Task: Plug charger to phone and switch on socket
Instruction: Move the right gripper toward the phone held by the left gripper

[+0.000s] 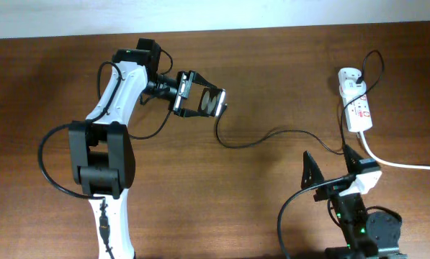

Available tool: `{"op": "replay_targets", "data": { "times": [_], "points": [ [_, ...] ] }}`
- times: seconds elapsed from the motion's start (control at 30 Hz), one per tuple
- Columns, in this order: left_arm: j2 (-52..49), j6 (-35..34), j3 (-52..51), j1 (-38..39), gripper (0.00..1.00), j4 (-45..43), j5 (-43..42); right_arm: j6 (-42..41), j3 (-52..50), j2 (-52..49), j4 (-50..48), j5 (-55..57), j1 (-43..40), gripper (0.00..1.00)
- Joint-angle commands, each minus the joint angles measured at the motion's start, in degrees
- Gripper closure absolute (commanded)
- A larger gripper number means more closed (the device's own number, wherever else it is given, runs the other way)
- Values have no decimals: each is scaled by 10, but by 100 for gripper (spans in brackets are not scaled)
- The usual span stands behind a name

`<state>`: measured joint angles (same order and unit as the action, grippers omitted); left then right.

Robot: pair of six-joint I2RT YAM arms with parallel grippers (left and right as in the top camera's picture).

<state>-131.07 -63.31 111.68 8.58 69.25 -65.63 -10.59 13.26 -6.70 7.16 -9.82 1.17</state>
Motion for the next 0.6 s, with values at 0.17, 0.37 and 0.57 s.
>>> {"op": "replay_targets", "data": {
  "times": [0.17, 0.37, 0.57],
  "points": [
    [-1, -5, 17, -2, 89, 1, -25, -2, 204, -234, 92, -68, 2, 1],
    [-1, -5, 17, -2, 89, 0, -25, 47, 358, -423, 207, -173, 2, 1],
    [-1, -5, 17, -2, 89, 0, -25, 93, 547, -588, 410, -228, 2, 1]
  ]
}}
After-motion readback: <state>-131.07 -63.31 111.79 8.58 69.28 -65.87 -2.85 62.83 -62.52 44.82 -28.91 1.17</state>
